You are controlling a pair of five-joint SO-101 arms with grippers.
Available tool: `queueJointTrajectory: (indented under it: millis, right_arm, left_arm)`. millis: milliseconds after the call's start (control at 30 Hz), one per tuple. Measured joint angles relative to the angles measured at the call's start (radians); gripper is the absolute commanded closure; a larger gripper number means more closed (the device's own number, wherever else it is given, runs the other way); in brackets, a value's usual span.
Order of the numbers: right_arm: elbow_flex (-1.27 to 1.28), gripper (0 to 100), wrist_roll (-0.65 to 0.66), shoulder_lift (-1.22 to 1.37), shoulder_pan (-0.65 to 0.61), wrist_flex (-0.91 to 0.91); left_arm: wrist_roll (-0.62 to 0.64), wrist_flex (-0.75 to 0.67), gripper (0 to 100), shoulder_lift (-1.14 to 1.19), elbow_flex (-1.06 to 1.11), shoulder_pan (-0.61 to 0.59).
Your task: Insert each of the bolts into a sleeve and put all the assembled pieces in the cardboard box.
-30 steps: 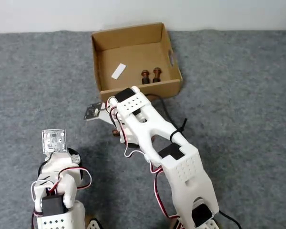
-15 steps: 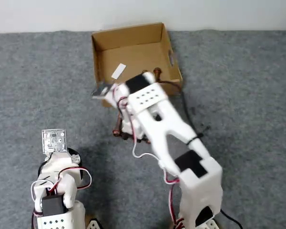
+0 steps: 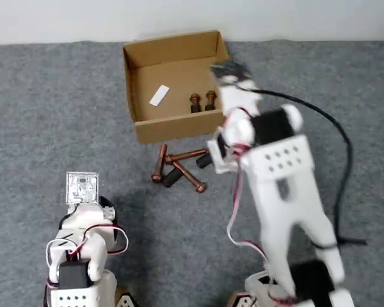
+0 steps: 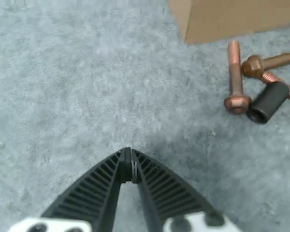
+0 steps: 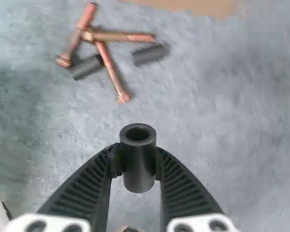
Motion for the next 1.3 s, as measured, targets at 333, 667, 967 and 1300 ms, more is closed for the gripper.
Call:
queueJointTrajectory:
  millis: [333,667,967,1300]
  right_arm:
    - [0.302,99.1,-0.101,-0.336,0.281,0.000]
    - [0.321,99.1,-0.104,-0.434,0.476,0.000]
    - [0.344,99.1,-0.107,-0.437,0.621,0.000]
    - [0.376,99.1,-0.110,-0.437,0.646,0.000]
  left_arm:
    - [-0.144,0.000,100,0.068,-0.137,0.002]
    - [-0.150,0.003,100,0.634,-0.519,0.138]
    - [-0.471,0.121,100,1.106,-0.842,0.311]
    - [-0.750,0.141,92,1.442,-1.086,0.470]
